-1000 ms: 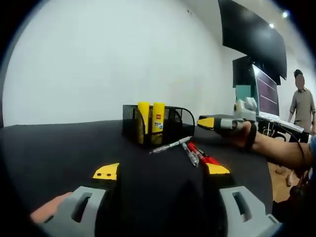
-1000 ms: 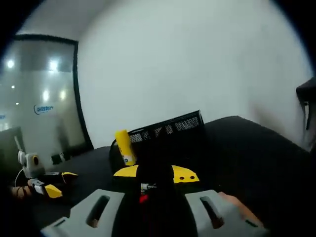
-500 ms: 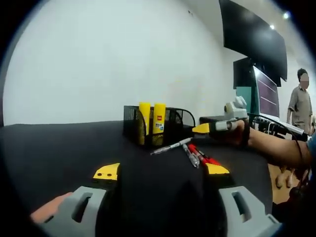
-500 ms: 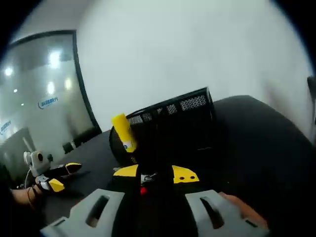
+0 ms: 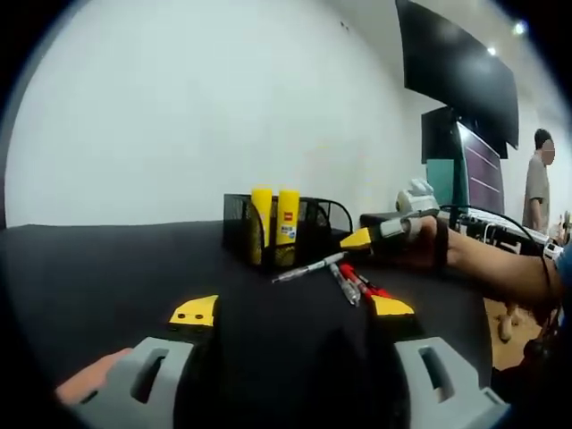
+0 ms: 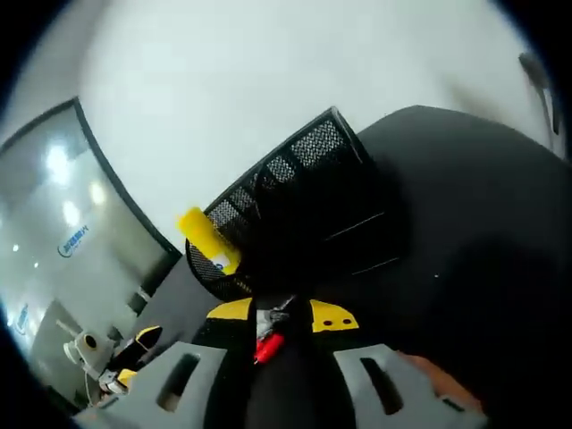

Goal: Pick up pens and glue sticks and place them into the holder.

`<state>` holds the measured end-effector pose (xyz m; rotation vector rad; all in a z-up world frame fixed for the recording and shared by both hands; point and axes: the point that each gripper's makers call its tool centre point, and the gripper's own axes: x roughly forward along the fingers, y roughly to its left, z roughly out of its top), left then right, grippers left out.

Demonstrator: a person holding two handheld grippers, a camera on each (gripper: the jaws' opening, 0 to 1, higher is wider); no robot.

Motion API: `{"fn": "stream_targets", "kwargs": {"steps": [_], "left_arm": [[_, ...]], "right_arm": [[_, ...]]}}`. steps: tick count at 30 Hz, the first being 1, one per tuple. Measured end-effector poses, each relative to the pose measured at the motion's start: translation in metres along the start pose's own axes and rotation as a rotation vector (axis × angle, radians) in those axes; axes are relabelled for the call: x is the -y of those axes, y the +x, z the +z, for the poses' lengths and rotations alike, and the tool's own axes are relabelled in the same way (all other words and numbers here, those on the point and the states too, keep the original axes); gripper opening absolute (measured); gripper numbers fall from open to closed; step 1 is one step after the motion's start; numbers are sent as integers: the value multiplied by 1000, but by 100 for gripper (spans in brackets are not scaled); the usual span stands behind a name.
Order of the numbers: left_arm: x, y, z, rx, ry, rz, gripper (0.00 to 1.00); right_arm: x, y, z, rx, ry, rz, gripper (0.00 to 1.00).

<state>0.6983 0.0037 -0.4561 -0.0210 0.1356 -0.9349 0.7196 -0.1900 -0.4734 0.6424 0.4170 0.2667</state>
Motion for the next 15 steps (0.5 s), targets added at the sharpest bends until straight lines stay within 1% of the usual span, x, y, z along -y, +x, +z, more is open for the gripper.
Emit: {"fn": "stream_targets", "kwargs": {"steps": [2,5,8,9,10,11,15], "left_arm": [[0,0,0,1,-1,-1,60],[0,0,0,3,0,0,59],[-1,-1,1,5,-1,0,59],[-1,-1,1,6,0,0,59],[-1,-1,1,5,-1,0,59],[-1,-1,1,5,-1,0,59],[-1,-1,1,5,0,0,59]], "right_arm": [[-3,3,-2,-15,14,1,17],[-1,9,-2,-37,30,-2,16],[-2,12,-2,-35,51,11,12],[-2,11,-2,-29,54,12,8],[-2,11,1,-15,65,19,8],[-3,11,1,-20,73,28,8],[-12,7,7,16,107,84,5]]}}
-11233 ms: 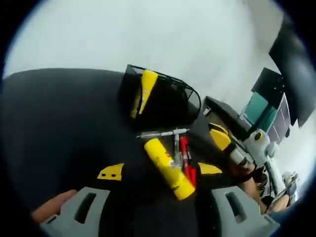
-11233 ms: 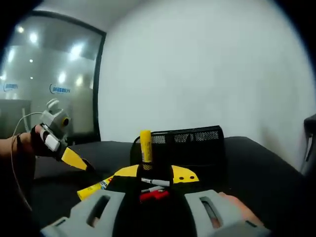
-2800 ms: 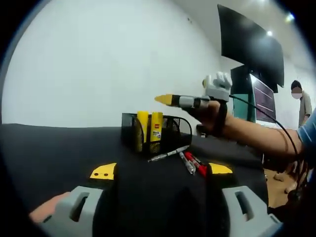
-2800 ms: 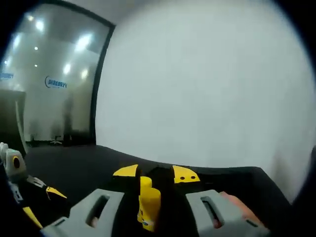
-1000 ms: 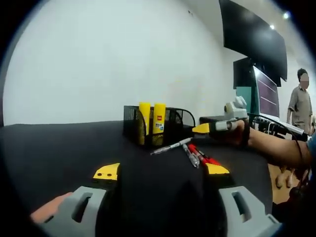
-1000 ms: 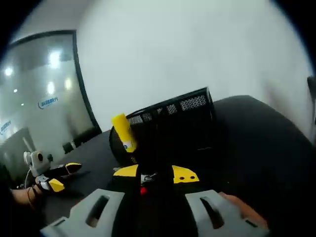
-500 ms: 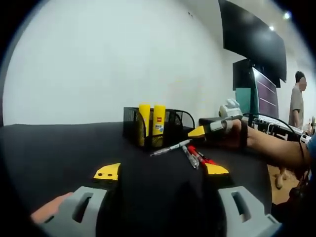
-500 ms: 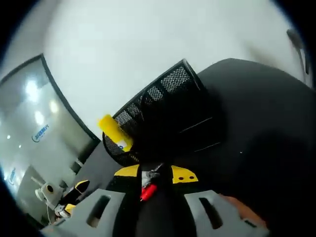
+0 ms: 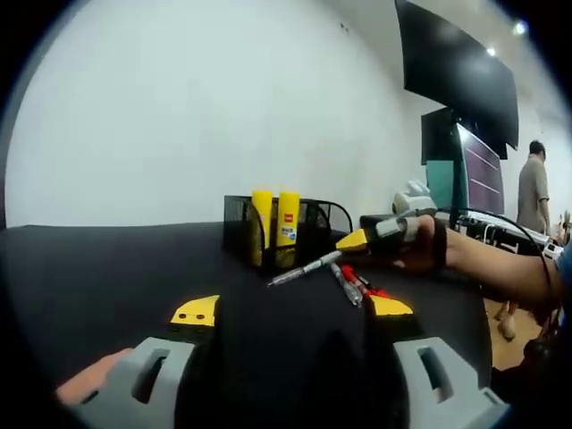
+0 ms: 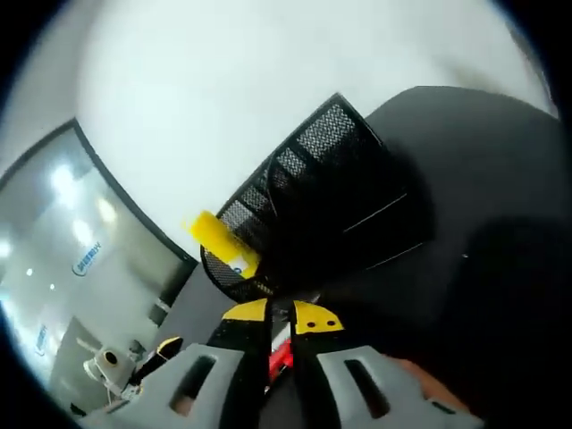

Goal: Pick up pens and glue sticks and place them into the holder.

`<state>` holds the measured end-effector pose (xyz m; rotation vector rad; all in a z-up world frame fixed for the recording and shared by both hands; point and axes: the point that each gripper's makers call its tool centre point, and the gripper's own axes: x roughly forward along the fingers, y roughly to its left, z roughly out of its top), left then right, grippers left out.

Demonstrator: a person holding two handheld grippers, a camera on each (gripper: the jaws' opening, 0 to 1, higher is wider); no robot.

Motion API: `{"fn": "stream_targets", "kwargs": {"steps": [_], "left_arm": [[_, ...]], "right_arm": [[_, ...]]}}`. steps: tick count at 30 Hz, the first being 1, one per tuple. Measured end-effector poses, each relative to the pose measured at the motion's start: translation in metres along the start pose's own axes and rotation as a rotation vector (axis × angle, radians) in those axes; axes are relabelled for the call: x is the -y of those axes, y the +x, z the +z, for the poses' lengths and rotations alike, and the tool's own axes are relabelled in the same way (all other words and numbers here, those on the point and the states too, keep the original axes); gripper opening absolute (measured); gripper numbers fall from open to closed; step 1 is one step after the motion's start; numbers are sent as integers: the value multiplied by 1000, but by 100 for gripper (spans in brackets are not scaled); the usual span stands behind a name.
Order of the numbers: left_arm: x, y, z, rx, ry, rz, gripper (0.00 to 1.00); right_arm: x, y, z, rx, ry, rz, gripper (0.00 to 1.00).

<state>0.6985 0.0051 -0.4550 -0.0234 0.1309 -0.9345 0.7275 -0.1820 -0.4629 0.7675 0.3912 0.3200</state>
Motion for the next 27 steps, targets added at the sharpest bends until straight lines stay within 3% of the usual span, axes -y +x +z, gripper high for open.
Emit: {"fn": "stream_targets", "kwargs": {"steps": [5,11,22,27], "left_arm": [[0,0,1,3,1,-1,59],[0,-1,1,6,1,1,58],[2,-4,8,44,16,-4,53],[17,-5,17,93,42,-67,58]], "right_arm": [[-24,-5,14,61,-72,73,3],[-67,-13,18,104,-290,107,3],[-142,-20,-8,36,-620,189,3],[-170,-15,-24,-11,-662,252,3]]}}
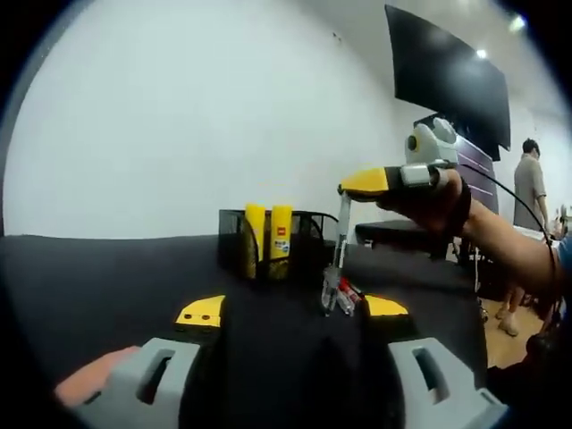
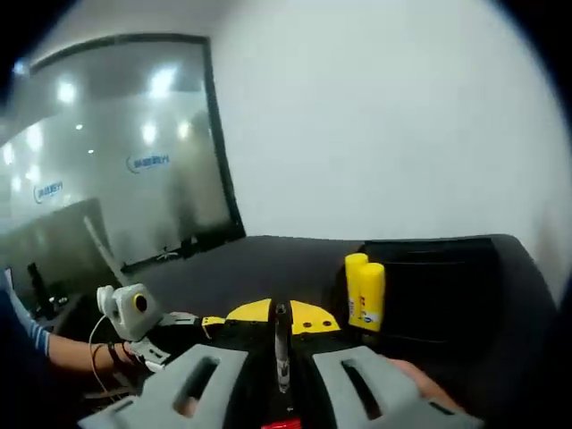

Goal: Pick up pens and glue sticks and place them into the holder.

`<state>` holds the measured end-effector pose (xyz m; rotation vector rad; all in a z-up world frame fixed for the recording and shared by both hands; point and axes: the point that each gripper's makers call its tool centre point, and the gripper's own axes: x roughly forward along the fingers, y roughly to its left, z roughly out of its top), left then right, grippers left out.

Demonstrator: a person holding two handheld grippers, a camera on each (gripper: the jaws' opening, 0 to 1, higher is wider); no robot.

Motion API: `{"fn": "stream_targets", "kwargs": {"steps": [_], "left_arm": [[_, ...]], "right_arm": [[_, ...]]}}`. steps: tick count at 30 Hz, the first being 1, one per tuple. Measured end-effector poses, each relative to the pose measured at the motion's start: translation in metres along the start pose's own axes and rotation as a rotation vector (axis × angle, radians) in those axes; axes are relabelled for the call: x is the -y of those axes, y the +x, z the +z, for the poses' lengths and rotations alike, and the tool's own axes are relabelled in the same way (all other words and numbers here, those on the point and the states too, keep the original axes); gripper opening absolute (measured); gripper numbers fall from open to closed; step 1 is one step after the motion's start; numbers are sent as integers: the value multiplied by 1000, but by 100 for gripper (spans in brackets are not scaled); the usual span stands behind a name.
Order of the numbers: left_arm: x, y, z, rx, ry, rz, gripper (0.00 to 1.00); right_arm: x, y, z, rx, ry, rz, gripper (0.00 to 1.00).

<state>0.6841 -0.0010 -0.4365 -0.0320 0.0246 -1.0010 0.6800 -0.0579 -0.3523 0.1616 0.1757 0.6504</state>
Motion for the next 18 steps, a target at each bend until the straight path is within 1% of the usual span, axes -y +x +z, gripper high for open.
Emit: {"fn": "stream_targets", "kwargs": {"steps": [2,4,5,6,8,12,14,16,18], "left_arm": [[3,-1,0,-2,3,-10,58],[2,0,-2,-8,25,0,56],[2,0,-2,-12,28,2,54],[1,0,-2,-15,29,4,52],[0,-1,-2,-14,30,13,50],[-3,-3,0,-5,35,23,39],[-3,-4,0,-5,33,22,35],[-2,-4,-1,-10,36,21,27],[-3,-4,-2,-17,50,25,26]], "right_arm": [[-14,7,1,-8,-36,61,3],[-27,14,0,-18,-85,110,3],[-32,16,-1,-24,-103,120,3],[-35,20,-1,-25,-103,116,3],[-44,25,-1,-34,-135,140,3],[-61,32,-2,-43,-172,192,3],[-65,35,-2,-47,-175,201,3],[-67,38,-2,-49,-186,208,3],[-70,38,-1,-48,-192,214,3]]}}
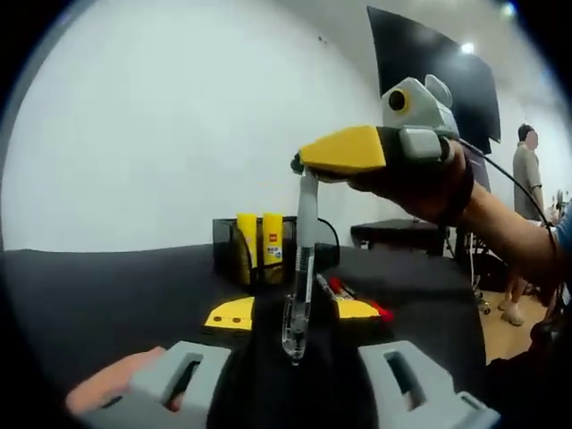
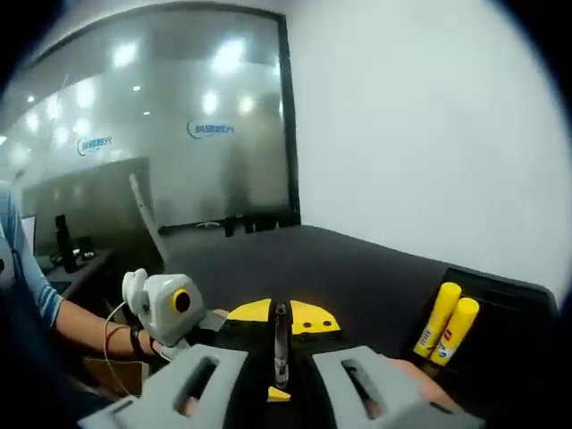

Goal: Pick up pens and glue sticks and place them into the holder.

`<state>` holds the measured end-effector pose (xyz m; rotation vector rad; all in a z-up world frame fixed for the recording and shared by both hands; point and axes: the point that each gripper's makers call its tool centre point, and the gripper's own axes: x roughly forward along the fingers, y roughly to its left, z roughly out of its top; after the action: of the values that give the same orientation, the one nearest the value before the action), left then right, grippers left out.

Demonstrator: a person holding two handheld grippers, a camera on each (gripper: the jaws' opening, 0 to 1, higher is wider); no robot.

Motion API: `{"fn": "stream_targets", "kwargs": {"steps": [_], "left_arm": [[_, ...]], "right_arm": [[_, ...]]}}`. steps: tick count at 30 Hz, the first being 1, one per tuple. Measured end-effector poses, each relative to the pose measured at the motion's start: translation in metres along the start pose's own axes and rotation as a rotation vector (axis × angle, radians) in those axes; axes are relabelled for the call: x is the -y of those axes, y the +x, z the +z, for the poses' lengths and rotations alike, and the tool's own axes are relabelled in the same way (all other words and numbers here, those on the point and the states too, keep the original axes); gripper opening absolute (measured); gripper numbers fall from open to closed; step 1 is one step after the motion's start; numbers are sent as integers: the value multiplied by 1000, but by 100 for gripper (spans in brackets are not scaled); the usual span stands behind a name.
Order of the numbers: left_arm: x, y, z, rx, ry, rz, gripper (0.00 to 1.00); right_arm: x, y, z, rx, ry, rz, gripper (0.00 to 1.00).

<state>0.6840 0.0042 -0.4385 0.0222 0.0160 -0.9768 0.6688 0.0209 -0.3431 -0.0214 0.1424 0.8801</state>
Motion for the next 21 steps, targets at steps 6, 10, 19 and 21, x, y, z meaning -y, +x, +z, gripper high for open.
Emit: {"fn": "stream_targets", "kwargs": {"steps": [6,10,19,21], "left_arm": [[0,-2,1,1,3,6,13],[-1,-4,2,3,8,12,9],[-4,-7,2,-1,10,26,8],[-5,-6,2,2,9,30,8]], "right_arm": [[-5,2,4,6,-6,28,3],[-6,3,2,2,-14,31,3],[-2,4,-2,16,-50,0,12],[-1,4,-3,15,-42,-2,12]]}}
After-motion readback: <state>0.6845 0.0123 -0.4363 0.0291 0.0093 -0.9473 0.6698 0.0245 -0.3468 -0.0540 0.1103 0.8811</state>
